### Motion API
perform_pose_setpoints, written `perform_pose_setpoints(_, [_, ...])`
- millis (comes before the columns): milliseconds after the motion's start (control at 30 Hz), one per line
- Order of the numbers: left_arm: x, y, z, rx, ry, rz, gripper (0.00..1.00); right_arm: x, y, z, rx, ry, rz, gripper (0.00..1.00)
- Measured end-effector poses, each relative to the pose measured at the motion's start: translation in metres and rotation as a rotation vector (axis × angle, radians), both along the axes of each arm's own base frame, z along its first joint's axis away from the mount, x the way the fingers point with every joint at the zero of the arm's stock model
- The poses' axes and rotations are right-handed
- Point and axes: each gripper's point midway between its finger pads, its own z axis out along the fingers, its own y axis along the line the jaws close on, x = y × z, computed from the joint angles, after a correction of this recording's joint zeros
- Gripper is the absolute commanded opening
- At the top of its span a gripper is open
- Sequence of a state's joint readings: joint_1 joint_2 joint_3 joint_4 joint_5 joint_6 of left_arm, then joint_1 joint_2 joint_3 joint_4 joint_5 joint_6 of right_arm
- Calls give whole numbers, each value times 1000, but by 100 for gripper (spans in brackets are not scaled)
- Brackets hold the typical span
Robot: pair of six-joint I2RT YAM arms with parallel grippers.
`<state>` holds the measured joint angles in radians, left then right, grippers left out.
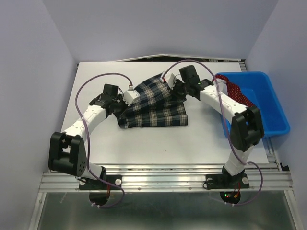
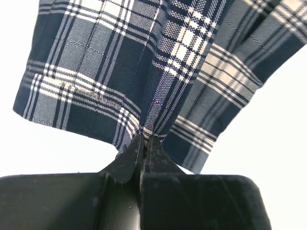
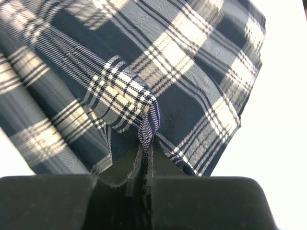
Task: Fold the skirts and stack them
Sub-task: Fold the skirt
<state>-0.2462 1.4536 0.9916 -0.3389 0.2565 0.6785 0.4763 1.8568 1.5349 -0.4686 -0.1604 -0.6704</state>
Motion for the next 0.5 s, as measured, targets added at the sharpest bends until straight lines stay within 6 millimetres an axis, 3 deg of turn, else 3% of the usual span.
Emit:
perform_pose_setpoints(100, [-14,-1,1,-1,-1,-34,0,-37,-9,13,7,-12,80,1])
perform_pose_setpoints(167, [-30,-2,-13,4,30,-65,0,-65,-13,2,-4,15,135,1])
perform_pose_setpoints(200, [-40,-3,-25,12,56,-82,6,-76,-14,-8,-12,35,158,4])
perform_pose_setpoints(233, [-49,-3,-35,18,81,-95,15,-92,-17,-28,-34,81,191,11])
perform_pose_setpoints(267, [-57,-4,-43,23,103,-106,24,-101,-18,-43,-47,115,211,50])
perform_pose_setpoints(300, [-71,-6,-58,29,148,-128,34,-113,-20,-63,-68,164,232,72])
perform_pose_setpoints(333, [-81,-7,-68,36,181,-143,49,-125,-24,-82,-88,222,245,84])
perform_pose_setpoints(367, [-85,-7,-73,44,197,-149,56,-137,-31,-99,-124,277,254,93])
perform_pose_setpoints(433, [-85,-6,-74,43,201,-144,66,-148,-40,-113,-151,346,232,98])
perform_pose_setpoints(500, [-87,-5,-74,42,212,-136,66,-152,-46,-114,-153,380,183,98])
